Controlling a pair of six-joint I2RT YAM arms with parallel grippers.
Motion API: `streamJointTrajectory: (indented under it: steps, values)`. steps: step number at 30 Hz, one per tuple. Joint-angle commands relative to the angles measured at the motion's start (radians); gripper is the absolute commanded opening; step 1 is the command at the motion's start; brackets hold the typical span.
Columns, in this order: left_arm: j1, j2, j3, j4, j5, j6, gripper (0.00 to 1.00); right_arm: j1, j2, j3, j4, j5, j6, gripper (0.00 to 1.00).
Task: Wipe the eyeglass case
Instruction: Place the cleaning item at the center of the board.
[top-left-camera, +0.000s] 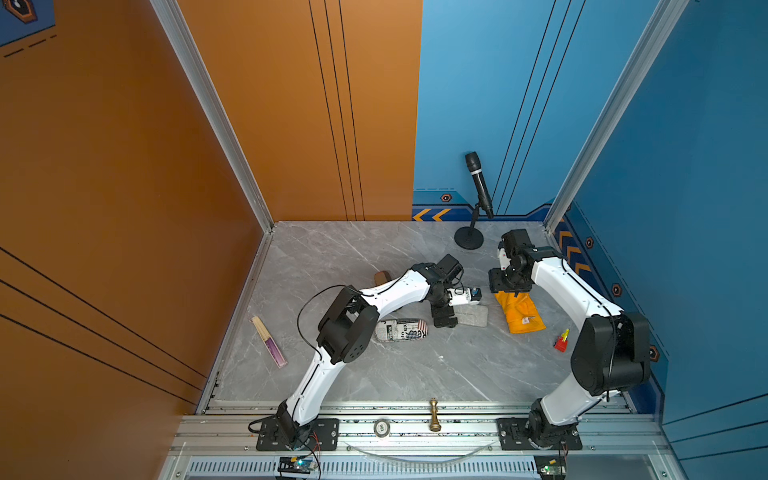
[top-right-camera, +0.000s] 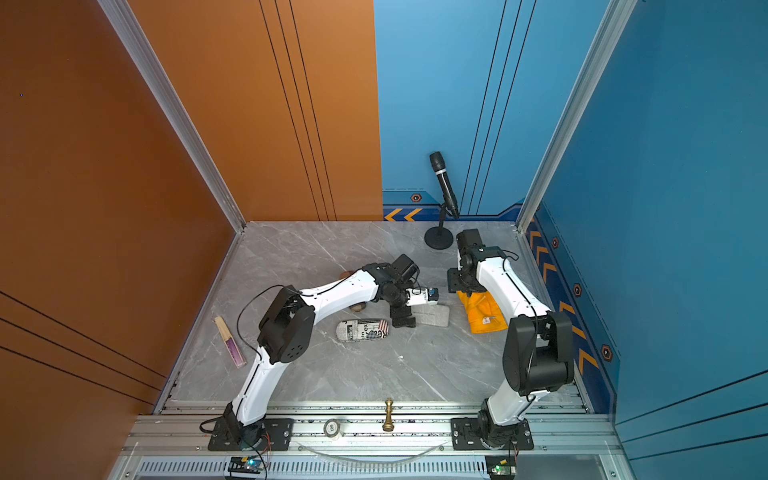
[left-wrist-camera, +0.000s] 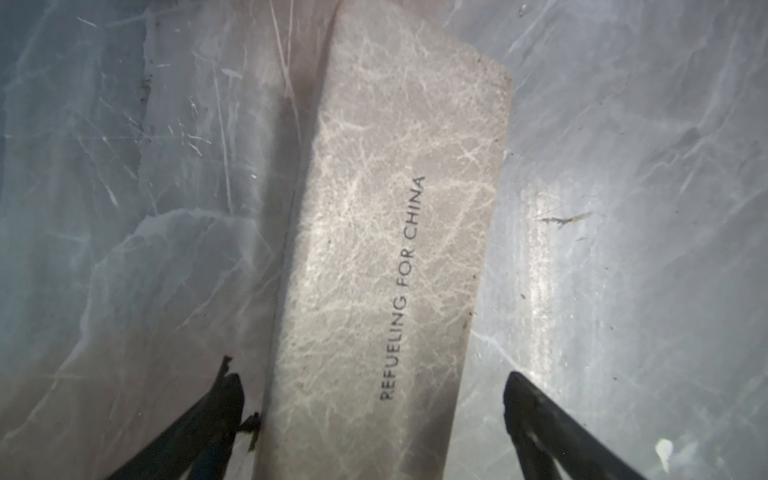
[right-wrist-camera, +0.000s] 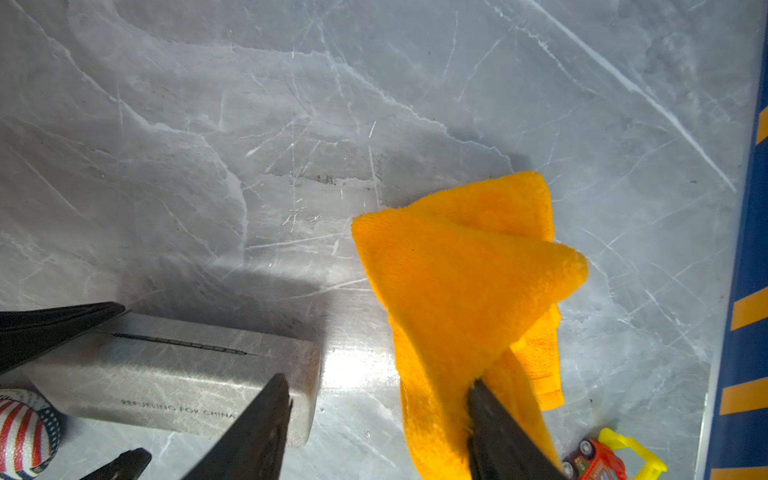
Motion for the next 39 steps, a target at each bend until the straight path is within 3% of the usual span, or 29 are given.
streamJointTrajectory:
  steps: [1,12,21,26,29,34,36,39]
  values:
    - [-0.004,0.027,0.032,-0.043,-0.055,0.004,0.98,0.007,-0.030,-0.013,0.015,-0.028,0.005,0.67]
    - [0.016,0.078,0.050,-0.004,-0.045,-0.042,0.98,0.026,-0.070,0.098,-0.103,0.036,0.005,0.65]
    - [0.022,0.046,0.026,0.024,-0.006,-0.067,0.98,-0.009,-0.069,0.102,-0.116,-0.005,0.012,0.54]
    - [0.022,0.026,0.020,0.032,-0.006,-0.078,0.98,-0.012,0.030,0.065,-0.123,-0.029,0.033,0.31]
    - [0.023,0.007,0.007,0.032,-0.008,-0.078,0.98,0.006,0.000,0.055,-0.106,-0.008,0.046,0.30]
    - [0.036,-0.038,-0.031,0.069,0.036,-0.099,0.98,-0.037,-0.061,0.032,-0.040,0.013,0.061,0.11]
    - [0.044,-0.061,-0.063,0.107,0.070,-0.111,0.98,-0.040,-0.065,-0.026,0.036,-0.013,0.069,0.07]
    - [0.055,-0.099,-0.134,0.200,0.113,-0.127,0.98,-0.029,-0.037,-0.092,0.111,-0.157,0.116,0.05]
